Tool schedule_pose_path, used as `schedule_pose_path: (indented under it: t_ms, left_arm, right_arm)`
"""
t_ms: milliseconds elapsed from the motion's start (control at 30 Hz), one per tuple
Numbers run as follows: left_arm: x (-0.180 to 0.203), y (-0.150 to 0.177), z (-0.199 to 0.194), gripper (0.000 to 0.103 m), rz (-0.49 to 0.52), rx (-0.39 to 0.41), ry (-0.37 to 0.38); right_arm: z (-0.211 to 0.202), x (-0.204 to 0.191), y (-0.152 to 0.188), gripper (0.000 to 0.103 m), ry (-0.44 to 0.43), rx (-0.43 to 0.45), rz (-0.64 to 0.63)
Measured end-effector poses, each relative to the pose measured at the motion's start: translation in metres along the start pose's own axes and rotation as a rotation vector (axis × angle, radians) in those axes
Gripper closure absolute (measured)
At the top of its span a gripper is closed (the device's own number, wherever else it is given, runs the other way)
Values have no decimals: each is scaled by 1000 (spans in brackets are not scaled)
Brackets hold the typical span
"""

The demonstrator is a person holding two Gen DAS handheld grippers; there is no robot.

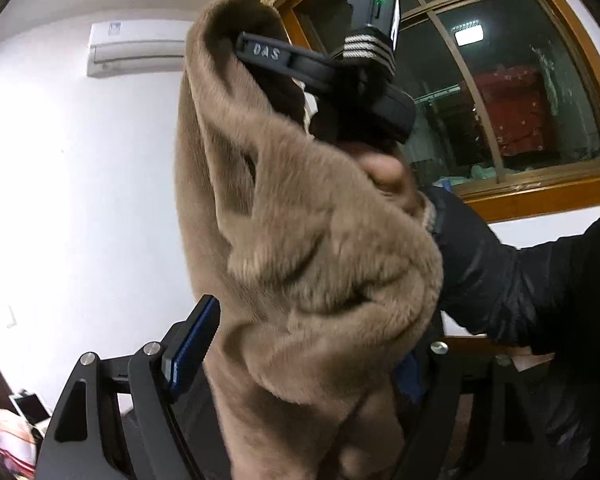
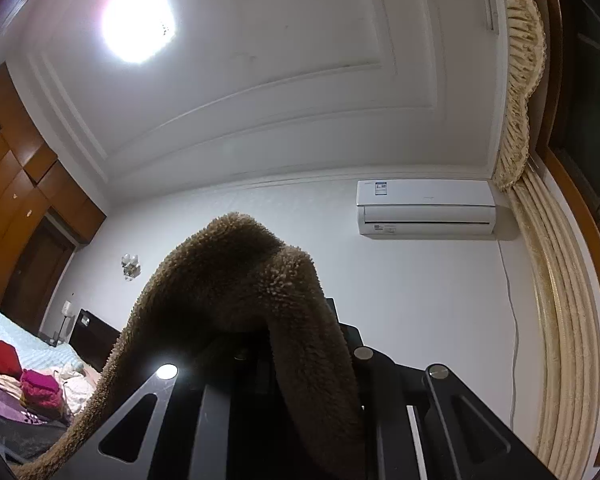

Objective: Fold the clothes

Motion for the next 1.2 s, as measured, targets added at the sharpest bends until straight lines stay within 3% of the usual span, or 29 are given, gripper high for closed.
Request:
schedule_pose_path:
  t_ms: [133,233,333,400,467,533,600,700,767,833,967,1067,1133,1200]
  left_arm:
    - [5,-16,12,21,83,7,27]
    - [20,-3,40,21,131,-74,73]
    - [31,23,69,21,117,-163,86]
    - [28,32,71,28,96,-196,68]
    - [21,37,70,48,68,-222,42]
    - [12,31,62,58,27,-228,-8]
    - [-13,26,48,62,-29,-224,-93]
    - [-61,13,22,72,-121,-203,-293]
    - [-98,-2,-2,82,-210,-160,-431]
    - [-116,-17,-22,83,-280,-103,-513]
    - [-121,-67,-60,87,-285,68,-691]
    - [-116,-91,-122,87,-212,213,-806]
    - [-93,-114,-150,87,-115,314,-891]
    - [-101,-135,-173,87,-48,370,-922]
  right_arm:
    - [-6,-3,1,85,2,-6,-6]
    - [-11,-5,2,85,3,-11,-11]
    - [-16,-8,3,85,5,-15,-16]
    - [-19,-9,4,85,5,-18,-19]
    - [-22,-8,7,85,19,-27,-29]
    - [-22,4,20,85,76,-48,-54]
    - [-23,19,30,85,132,-65,-67]
    - [-24,42,45,85,202,-92,-62]
    - [-20,60,52,85,230,-104,-52]
    - [-15,70,54,85,236,-112,-40]
    - [-16,66,33,85,243,-39,-91]
    - [-22,51,11,85,246,45,-138]
    - [-27,43,-3,85,253,96,-133]
    - [-32,37,-14,85,270,134,-130]
Point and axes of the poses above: each gripper's, at about its wrist camera, not at the fingertips, and z roughly the way its jaws point, x to its right, y to its underside, the point moved 9 cm from there along z, roughly the way its jaws point, and after that the axes turned 8 degrees about x, right-handed, at the moved point
